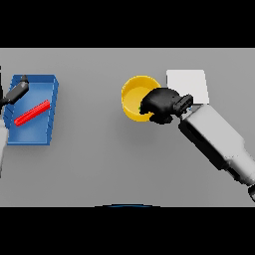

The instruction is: Pick up the red beaker and tilt it to pour out 1 green nut into yellow bowl. Pick up the yellow bowl and place it on the metallic measuring scale.

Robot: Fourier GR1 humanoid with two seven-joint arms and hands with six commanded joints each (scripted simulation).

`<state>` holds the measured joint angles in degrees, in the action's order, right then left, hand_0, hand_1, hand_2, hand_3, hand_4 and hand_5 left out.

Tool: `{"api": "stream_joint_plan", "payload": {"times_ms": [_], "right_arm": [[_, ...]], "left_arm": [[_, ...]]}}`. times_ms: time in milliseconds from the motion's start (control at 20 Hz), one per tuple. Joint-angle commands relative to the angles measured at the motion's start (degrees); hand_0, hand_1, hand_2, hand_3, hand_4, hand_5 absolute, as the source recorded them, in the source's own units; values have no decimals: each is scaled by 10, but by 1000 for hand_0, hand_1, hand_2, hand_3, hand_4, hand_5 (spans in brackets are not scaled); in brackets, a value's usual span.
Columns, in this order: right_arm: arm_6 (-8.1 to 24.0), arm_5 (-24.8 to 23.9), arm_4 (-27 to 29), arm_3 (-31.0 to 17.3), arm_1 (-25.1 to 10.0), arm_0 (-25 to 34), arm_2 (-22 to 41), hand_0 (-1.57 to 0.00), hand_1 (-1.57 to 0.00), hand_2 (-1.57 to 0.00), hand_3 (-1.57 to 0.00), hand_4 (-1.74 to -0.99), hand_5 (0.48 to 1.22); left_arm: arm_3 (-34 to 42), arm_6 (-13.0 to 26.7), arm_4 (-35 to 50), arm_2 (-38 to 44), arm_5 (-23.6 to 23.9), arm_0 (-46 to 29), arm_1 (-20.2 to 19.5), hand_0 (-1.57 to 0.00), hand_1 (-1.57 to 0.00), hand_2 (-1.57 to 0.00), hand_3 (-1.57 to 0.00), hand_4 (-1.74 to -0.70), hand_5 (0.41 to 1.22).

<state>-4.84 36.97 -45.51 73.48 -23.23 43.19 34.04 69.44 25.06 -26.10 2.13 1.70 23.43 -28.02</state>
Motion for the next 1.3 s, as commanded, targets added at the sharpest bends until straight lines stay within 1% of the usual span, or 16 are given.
{"api": "stream_joint_plan", "payload": {"times_ms": [0,50,150,250,300,400,500,550,650,800,850,900,1050,1100,1150,1250], "right_arm": [[1,2,2,3,-4,2,-6,-1567,-1567,-1436,-1260,-1739,1220],[1,1,3,0,-5,3,-12,-1568,-1568,-1436,-1266,-1740,1220],[4,-6,3,-18,-1,10,-22,-1569,-1569,-1439,-1376,-1740,1220],[6,-9,4,-31,-9,15,-37,-1570,-1570,-1472,-1309,-1740,1220],[-2,-20,2,-40,-15,18,-42,-1570,-1570,-1482,-1283,-1741,1220],[-12,-35,-2,-51,-35,21,-57,-1570,-1570,-1504,-1239,-1741,1221],[-12,-56,-8,-76,-48,30,-74,-1571,-1571,-1527,-1219,-1741,1221],[-13,-67,-10,-93,-49,34,-80,-1571,-1571,-1536,-1209,-1741,1221],[-34,-86,-13,-127,-61,45,-94,-1571,-1571,-1527,-1192,-1741,1221],[-35,-104,-16,-180,-61,54,-112,-1571,-1571,-1508,-1171,-1741,1221],[-40,-122,-23,-203,-59,54,-115,-1571,-1571,-1506,-1176,-1741,1221],[-42,-132,-28,-219,-59,53,-116,-1571,-1571,-1495,-1200,-1741,1221],[-61,-161,-40,-276,-55,58,-124,-1571,-1571,-1439,-1283,-1741,1221],[-63,-169,-42,-290,-54,60,-129,-1571,-1571,-1425,-1315,-1741,1221],[-60,-173,-43,-299,-50,59,-131,-1571,-1571,-1407,-1351,-1741,1221],[-60,-181,-46,-321,-43,57,-132,-1571,-1571,-1397,-1352,-1741,1221]], "left_arm": [[-7,-3,-2,-2,4,1,3,1,1,1,1,-737,697],[4,-4,-1,0,3,-1,1,1,1,1,1,-736,697],[8,-11,4,4,3,-6,-1,1,1,1,1,-746,697],[3,3,0,-1,0,0,1,1,1,1,1,-741,702],[10,1,-1,-1,1,-6,1,1,1,1,1,-742,704],[15,10,-2,-2,-2,-4,0,1,1,1,1,-744,710],[21,16,2,1,-3,-10,1,1,1,1,1,-744,708],[21,12,0,-1,-2,-10,2,1,1,1,1,-743,708],[26,21,1,-2,-4,-8,3,1,1,1,1,-738,703],[25,17,0,-1,-4,-8,2,1,1,1,1,-731,696],[27,19,2,0,-5,-13,2,1,1,1,1,-728,691],[27,19,1,3,-7,-12,-5,1,1,1,1,-726,688],[27,15,-1,0,-8,-13,-4,1,1,1,1,-721,682],[26,14,0,0,-7,-16,-2,1,1,1,1,-724,681],[27,23,0,0,-8,-12,-1,1,1,1,1,-724,682],[29,24,-1,-1,-11,-10,-2,1,1,1,1,-722,679]]}}
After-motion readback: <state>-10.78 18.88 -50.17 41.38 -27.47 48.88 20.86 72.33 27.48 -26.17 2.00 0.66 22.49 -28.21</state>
